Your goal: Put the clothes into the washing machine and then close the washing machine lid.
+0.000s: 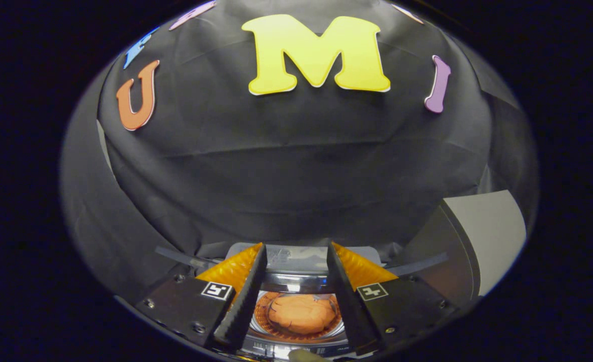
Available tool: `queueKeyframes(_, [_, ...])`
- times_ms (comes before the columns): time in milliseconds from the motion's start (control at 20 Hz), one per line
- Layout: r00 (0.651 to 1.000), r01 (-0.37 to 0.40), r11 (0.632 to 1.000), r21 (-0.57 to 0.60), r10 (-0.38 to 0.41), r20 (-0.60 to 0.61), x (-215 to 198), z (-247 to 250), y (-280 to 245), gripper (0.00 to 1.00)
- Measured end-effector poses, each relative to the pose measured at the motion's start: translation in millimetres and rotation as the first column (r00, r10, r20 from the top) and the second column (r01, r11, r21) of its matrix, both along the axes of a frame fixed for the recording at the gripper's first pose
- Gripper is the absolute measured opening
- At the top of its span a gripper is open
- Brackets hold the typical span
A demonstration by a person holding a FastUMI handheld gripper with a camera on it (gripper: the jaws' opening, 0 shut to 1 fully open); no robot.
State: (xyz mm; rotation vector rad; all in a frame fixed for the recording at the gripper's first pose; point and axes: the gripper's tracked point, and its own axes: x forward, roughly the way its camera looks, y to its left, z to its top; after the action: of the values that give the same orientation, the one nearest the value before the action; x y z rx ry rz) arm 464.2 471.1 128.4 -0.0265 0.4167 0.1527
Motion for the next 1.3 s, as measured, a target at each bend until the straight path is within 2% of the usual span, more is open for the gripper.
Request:
queueKeyframes(600, [0.998,-0.016,1.000,-0.013,0.016,-0.054,-41,-37,-5,0.76])
queueKeyframes(1000, [0.982,-0.069,0.995,-0.076,0.054,-0.183,-77,-97,-5,0.77])
queueKeyframes(1300, [0.981,-0.075,0.993,-0.088,0.057,-0.183,-90,-94,-16,0.77])
